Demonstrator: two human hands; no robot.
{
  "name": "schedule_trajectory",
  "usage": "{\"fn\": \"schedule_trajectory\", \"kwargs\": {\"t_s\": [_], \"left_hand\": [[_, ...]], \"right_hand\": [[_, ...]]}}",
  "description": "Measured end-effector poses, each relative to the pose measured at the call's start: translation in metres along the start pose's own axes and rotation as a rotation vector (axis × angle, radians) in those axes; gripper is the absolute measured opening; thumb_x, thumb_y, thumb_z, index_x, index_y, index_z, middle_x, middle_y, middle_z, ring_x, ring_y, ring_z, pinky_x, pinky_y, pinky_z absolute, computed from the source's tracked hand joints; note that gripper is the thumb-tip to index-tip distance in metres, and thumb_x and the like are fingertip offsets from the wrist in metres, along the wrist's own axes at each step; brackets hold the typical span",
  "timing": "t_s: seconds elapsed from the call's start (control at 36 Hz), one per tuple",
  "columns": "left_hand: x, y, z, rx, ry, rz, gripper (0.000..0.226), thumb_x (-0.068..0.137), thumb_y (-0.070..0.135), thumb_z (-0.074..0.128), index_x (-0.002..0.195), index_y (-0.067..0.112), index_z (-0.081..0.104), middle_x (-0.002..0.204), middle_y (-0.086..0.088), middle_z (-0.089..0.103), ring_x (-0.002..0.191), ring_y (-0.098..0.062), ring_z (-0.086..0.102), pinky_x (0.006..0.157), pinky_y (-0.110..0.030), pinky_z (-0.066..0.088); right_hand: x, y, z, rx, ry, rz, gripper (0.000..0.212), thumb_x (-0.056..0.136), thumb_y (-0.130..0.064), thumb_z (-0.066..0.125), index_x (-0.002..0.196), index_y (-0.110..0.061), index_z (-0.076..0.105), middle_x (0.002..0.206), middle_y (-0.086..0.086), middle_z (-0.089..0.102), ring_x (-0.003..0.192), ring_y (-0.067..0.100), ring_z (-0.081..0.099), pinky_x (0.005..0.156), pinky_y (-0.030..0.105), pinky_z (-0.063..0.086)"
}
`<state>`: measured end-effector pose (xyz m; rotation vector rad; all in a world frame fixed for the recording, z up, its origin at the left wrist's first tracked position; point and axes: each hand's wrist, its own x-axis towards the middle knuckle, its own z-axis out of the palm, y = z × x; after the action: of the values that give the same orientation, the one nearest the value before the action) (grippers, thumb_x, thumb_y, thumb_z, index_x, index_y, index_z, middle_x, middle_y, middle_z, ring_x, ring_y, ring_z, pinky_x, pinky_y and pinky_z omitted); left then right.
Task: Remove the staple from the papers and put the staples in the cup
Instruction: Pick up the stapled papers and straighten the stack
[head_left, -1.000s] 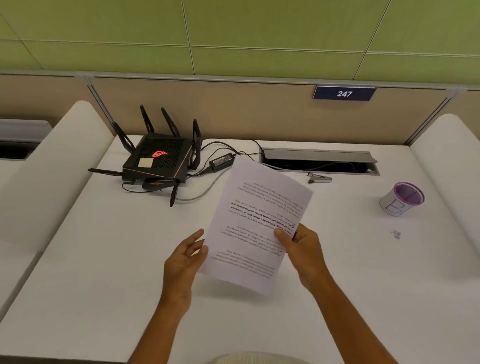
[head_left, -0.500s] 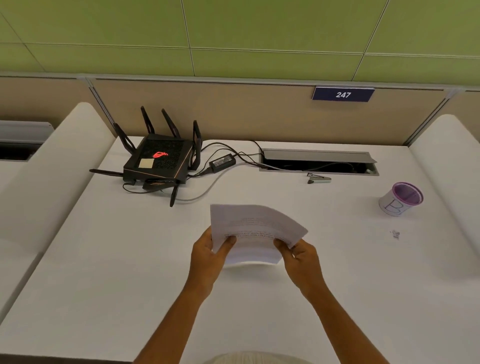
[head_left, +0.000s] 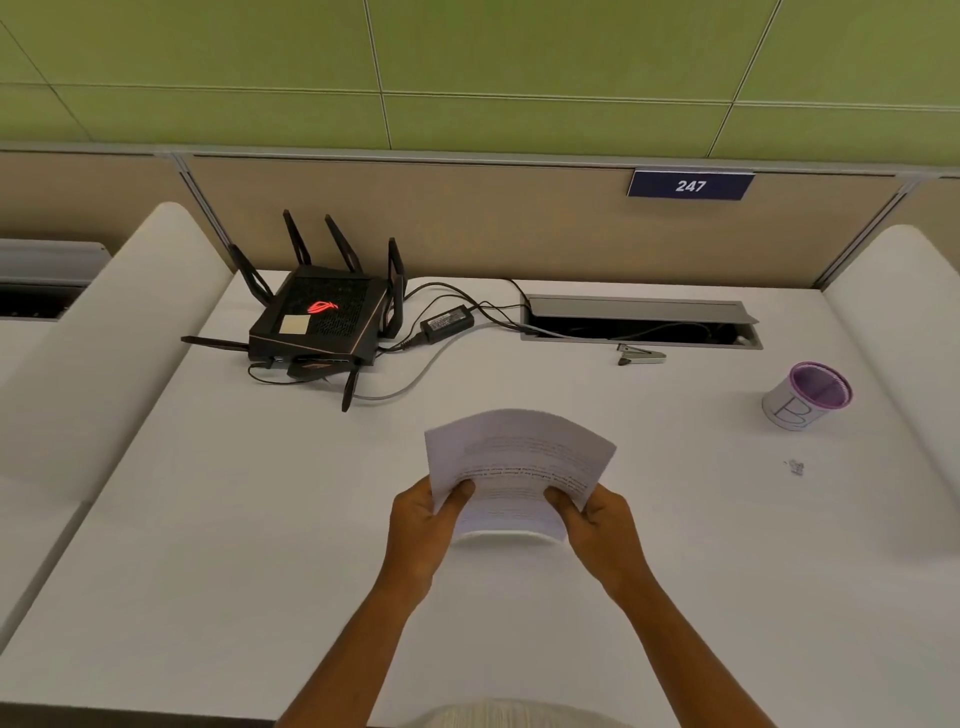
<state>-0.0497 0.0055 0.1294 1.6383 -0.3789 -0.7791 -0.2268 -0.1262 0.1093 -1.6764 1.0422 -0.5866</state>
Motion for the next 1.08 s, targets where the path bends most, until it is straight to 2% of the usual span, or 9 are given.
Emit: {"fn": "schedule_trajectory", "kwargs": {"t_s": [0.08, 0.17, 0.33, 0.42, 0.53, 0.64, 0.75, 0.89, 1.08], "left_hand": [[0.002, 0.004, -0.005, -0.039, 0.047, 0.018, 0.014, 0.099, 0.022, 0.075, 0.109, 0.032, 0.075, 0.103, 0.014, 0.081, 0.101, -0.008, 0.076, 0.079, -0.012, 0.060], [0.004, 0.008, -0.012, -0.164, 0.090, 0.002, 0.014, 0.100, 0.021, 0.074, 0.111, 0.029, 0.077, 0.104, 0.011, 0.083, 0.103, -0.011, 0.076, 0.080, -0.016, 0.062], [0.002, 0.014, -0.021, -0.460, 0.121, -0.066, 0.032, 0.103, 0.020, 0.068, 0.128, 0.040, 0.072, 0.131, 0.003, 0.077, 0.122, -0.025, 0.073, 0.105, -0.049, 0.058], [-0.004, 0.013, -0.013, -0.622, 0.065, -0.095, 0.043, 0.107, 0.015, 0.060, 0.145, 0.036, 0.062, 0.143, 0.000, 0.072, 0.132, -0.025, 0.069, 0.113, -0.050, 0.051], [-0.015, 0.008, 0.003, -0.694, 0.020, -0.136, 0.044, 0.108, 0.011, 0.057, 0.146, 0.032, 0.060, 0.143, -0.001, 0.072, 0.130, -0.025, 0.070, 0.112, -0.050, 0.051], [-0.011, 0.000, -0.008, -0.646, 0.107, -0.197, 0.036, 0.102, 0.009, 0.064, 0.131, 0.032, 0.069, 0.134, 0.000, 0.077, 0.122, -0.024, 0.074, 0.104, -0.047, 0.058], [0.007, -0.004, -0.050, -0.548, 0.243, -0.137, 0.044, 0.092, 0.016, 0.074, 0.135, 0.021, 0.067, 0.135, -0.006, 0.075, 0.122, -0.026, 0.073, 0.095, -0.042, 0.066], [0.016, -0.004, -0.080, -0.217, 0.134, -0.054, 0.026, 0.094, 0.004, 0.077, 0.115, 0.018, 0.070, 0.110, 0.003, 0.083, 0.112, -0.028, 0.077, 0.083, -0.027, 0.067], [0.020, 0.010, -0.070, -0.182, 0.062, 0.023, 0.063, 0.091, -0.003, 0.078, 0.137, 0.022, 0.044, 0.110, -0.003, 0.083, 0.106, -0.018, 0.079, 0.086, -0.028, 0.067]], "right_hand": [[0.001, -0.003, -0.004, 0.067, -0.042, 0.014, 0.024, 0.095, -0.018, 0.075, 0.118, -0.022, 0.075, 0.110, -0.017, 0.078, 0.100, -0.002, 0.072, 0.085, 0.015, 0.058], [0.000, -0.005, -0.013, 0.136, -0.114, 0.082, 0.025, 0.090, -0.015, 0.080, 0.114, -0.021, 0.078, 0.108, -0.010, 0.081, 0.101, 0.011, 0.077, 0.091, 0.026, 0.061], [-0.006, -0.014, -0.017, 0.392, -0.114, 0.135, 0.027, 0.085, -0.012, 0.084, 0.111, -0.013, 0.080, 0.108, 0.008, 0.081, 0.103, 0.030, 0.076, 0.095, 0.048, 0.061], [-0.009, -0.022, -0.006, 0.552, -0.075, 0.175, 0.036, 0.083, -0.009, 0.081, 0.118, -0.007, 0.076, 0.114, 0.012, 0.079, 0.108, 0.032, 0.075, 0.094, 0.048, 0.061], [-0.009, -0.032, 0.007, 0.634, -0.003, 0.227, 0.035, 0.086, -0.014, 0.078, 0.120, -0.008, 0.074, 0.115, 0.010, 0.079, 0.107, 0.029, 0.076, 0.090, 0.045, 0.062], [-0.002, -0.036, -0.002, 0.556, 0.046, 0.241, 0.026, 0.089, -0.012, 0.079, 0.115, -0.011, 0.076, 0.110, 0.007, 0.081, 0.102, 0.026, 0.077, 0.088, 0.042, 0.062], [0.009, -0.033, -0.028, 0.425, 0.073, 0.220, 0.019, 0.087, -0.012, 0.081, 0.106, -0.008, 0.079, 0.102, 0.005, 0.082, 0.096, 0.026, 0.079, 0.079, 0.034, 0.064], [0.016, -0.038, -0.050, 0.287, 0.017, 0.155, 0.009, 0.089, -0.010, 0.080, 0.096, -0.014, 0.081, 0.091, -0.003, 0.083, 0.085, 0.019, 0.079, 0.067, 0.020, 0.060], [0.012, -0.040, -0.056, 0.211, -0.024, 0.047, 0.021, 0.093, -0.006, 0.075, 0.091, -0.026, 0.080, 0.088, -0.012, 0.081, 0.081, 0.001, 0.074, 0.070, 0.014, 0.056]]}}
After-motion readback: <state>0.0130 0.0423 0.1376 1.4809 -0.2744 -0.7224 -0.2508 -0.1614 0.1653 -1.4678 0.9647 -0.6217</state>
